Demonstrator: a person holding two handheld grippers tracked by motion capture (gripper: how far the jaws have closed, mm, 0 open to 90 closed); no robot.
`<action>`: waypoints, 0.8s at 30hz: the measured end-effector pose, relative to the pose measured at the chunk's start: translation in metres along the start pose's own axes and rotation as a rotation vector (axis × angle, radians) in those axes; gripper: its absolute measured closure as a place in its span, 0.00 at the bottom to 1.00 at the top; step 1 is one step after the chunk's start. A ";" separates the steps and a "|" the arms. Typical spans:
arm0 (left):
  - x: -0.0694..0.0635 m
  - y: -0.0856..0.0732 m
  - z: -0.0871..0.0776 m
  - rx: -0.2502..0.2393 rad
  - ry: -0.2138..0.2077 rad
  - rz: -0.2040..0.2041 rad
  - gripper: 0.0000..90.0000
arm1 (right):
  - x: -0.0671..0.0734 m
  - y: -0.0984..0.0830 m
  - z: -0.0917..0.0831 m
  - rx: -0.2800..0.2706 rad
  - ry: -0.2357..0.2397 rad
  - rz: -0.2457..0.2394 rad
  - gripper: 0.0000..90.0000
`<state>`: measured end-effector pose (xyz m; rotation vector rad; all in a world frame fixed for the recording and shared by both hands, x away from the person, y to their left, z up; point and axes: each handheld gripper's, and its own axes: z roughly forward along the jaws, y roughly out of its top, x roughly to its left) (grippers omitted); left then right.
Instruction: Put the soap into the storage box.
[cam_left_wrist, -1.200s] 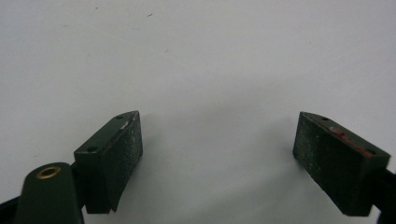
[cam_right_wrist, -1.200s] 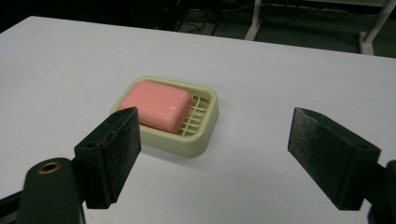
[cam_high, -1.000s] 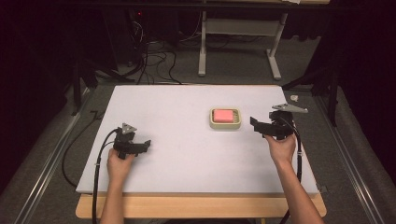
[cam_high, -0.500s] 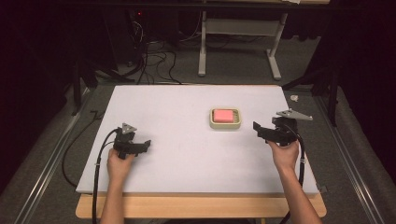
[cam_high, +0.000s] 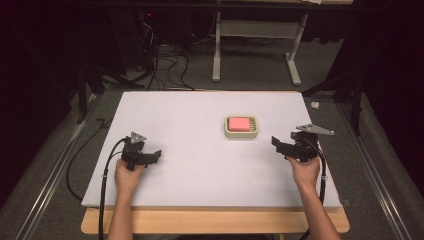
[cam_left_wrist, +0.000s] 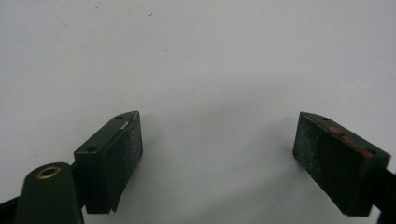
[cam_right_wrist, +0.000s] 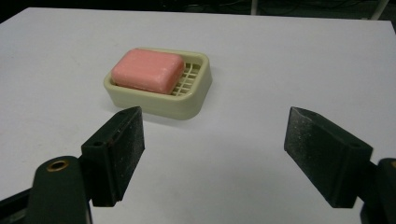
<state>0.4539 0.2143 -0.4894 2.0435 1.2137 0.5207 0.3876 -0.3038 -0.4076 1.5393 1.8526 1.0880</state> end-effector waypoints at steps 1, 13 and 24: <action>0.000 0.000 0.000 0.000 0.000 0.000 0.18 | 0.000 -0.001 0.000 0.003 0.001 0.004 0.23; 0.000 0.000 0.000 0.000 0.000 0.000 0.18 | 0.002 -0.012 0.006 0.026 0.000 -0.009 0.24; 0.000 0.000 0.000 0.000 0.000 0.000 0.18 | 0.006 -0.022 0.016 0.061 0.001 -0.026 0.24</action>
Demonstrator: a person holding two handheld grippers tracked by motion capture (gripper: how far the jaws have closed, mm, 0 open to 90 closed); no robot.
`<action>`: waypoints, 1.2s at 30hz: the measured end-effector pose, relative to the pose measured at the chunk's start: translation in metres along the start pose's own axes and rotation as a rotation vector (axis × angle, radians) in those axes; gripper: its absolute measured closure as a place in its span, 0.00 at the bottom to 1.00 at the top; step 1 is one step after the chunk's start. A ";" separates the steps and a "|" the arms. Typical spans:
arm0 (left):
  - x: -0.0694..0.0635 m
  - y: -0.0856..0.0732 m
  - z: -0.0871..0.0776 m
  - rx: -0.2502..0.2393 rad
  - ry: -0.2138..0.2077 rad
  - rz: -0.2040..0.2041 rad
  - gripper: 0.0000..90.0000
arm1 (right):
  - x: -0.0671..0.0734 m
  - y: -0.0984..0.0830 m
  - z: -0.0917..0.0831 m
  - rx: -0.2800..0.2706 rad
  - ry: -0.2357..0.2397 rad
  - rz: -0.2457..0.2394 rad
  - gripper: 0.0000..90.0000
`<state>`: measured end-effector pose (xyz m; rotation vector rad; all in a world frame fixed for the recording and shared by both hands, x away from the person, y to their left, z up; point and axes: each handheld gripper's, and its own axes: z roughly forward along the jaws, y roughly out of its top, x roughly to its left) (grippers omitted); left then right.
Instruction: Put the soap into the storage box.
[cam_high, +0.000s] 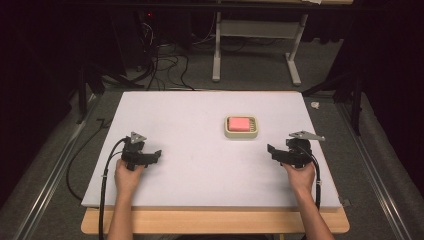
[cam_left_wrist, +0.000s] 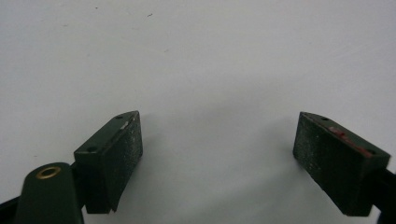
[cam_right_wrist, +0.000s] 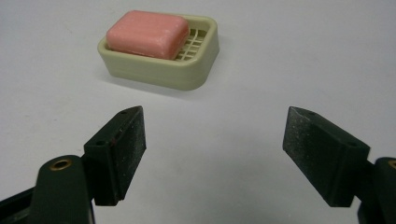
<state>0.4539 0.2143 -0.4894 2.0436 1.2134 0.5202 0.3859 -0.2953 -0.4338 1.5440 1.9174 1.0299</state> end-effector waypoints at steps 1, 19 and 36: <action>0.000 0.000 0.000 0.000 0.001 0.000 0.18 | 0.000 -0.001 0.001 0.004 0.001 0.002 0.24; 0.000 0.000 0.000 0.000 0.000 0.000 0.18 | 0.003 -0.019 0.025 0.072 -0.023 -0.024 0.25; 0.000 0.000 0.000 0.000 0.000 0.001 0.18 | 0.007 -0.031 0.042 0.122 -0.098 -0.066 0.23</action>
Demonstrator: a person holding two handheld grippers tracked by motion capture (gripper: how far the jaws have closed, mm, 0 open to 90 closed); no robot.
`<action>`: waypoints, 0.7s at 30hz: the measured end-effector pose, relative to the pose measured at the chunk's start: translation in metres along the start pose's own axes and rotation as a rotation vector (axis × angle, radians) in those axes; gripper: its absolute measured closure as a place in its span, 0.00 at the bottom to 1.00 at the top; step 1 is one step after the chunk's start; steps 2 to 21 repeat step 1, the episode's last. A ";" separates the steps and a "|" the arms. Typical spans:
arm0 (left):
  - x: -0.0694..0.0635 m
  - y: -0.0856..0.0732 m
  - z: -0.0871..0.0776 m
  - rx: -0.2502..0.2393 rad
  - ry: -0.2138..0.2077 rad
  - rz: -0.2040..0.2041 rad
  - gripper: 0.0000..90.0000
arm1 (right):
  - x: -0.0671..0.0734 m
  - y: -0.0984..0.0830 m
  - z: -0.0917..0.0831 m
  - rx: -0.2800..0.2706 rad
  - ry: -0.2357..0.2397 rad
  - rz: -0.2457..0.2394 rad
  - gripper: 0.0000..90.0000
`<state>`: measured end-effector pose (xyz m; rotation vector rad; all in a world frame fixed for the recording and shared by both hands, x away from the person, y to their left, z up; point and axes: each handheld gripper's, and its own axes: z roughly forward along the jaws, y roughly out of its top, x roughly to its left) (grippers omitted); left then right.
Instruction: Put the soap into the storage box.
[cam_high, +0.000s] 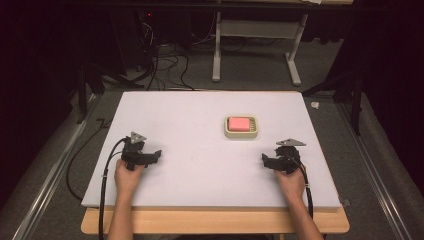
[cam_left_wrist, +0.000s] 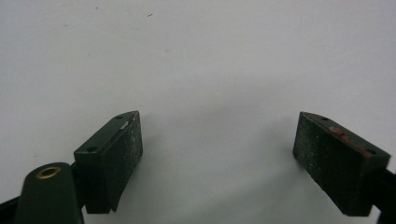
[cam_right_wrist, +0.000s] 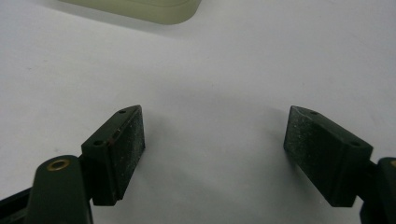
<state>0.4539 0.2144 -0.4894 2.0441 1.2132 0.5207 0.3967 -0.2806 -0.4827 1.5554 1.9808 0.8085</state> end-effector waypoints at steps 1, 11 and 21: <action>0.000 0.000 0.000 0.000 0.000 0.000 0.18 | 0.000 0.000 0.000 0.000 0.000 0.002 0.23; 0.000 0.000 0.000 0.000 0.000 0.000 0.18 | 0.000 0.000 0.000 0.000 0.000 0.002 0.23; 0.000 0.000 0.000 0.000 0.000 0.000 0.18 | 0.000 0.000 0.000 0.000 0.000 0.002 0.23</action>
